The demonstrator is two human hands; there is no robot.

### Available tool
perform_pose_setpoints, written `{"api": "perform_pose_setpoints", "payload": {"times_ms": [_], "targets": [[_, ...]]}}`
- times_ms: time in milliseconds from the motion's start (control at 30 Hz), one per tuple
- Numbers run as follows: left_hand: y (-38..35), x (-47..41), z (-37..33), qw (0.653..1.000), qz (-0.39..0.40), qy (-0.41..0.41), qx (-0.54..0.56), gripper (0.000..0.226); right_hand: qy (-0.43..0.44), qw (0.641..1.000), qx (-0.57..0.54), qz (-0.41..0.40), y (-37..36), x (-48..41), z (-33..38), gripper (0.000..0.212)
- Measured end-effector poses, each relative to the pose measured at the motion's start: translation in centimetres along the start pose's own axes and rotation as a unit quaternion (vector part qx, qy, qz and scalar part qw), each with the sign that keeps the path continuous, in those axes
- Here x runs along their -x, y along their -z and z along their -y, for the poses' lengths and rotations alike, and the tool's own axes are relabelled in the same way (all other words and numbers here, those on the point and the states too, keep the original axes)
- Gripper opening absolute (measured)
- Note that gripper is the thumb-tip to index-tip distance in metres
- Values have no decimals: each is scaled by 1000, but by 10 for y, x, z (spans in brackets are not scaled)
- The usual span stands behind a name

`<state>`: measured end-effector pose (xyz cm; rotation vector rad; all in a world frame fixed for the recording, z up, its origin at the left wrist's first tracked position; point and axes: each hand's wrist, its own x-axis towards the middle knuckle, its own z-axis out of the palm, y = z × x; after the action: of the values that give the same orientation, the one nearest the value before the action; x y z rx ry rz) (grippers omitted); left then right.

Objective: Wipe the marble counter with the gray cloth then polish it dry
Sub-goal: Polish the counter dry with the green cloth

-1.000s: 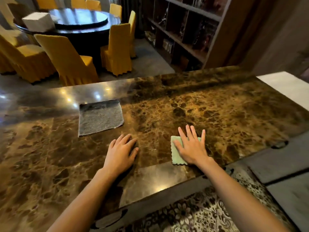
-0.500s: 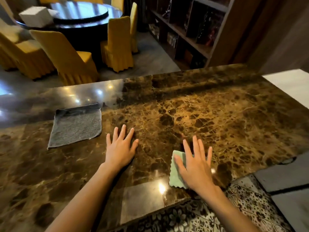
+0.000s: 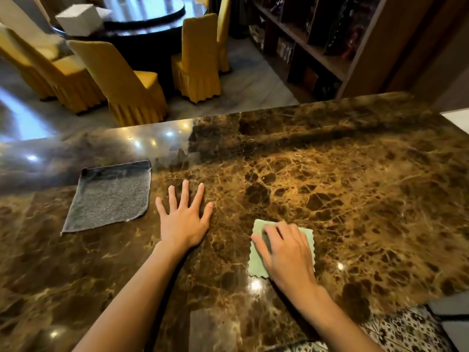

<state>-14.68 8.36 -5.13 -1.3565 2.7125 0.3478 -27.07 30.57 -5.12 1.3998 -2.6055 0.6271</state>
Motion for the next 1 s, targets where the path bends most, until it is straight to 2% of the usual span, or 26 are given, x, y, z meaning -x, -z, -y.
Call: {"api": "perform_pose_setpoints", "payload": {"times_ms": [167, 333, 500, 733, 867, 1000], "targets": [[7, -40, -4, 1000, 2, -2, -2, 68, -9, 994, 62, 91, -12, 25, -2, 55], [15, -93, -9, 1000, -4, -14, -2, 67, -22, 975, 40, 218, -23, -61, 1, 61], [16, -132, -12, 1000, -21, -16, 9, 65, -11, 971, 65, 231, -57, -191, 4, 66], [10, -139, -12, 999, -45, -15, 11, 63, -33, 963, 80, 255, -120, -380, -13, 56], [9, -140, -12, 998, -55, -15, 1, 62, -75, 958, 85, 263, -128, -420, -13, 55], [8, -140, -14, 999, -48, -11, -7, 62, -64, 958, 97, 263, -122, -403, -17, 53]]}}
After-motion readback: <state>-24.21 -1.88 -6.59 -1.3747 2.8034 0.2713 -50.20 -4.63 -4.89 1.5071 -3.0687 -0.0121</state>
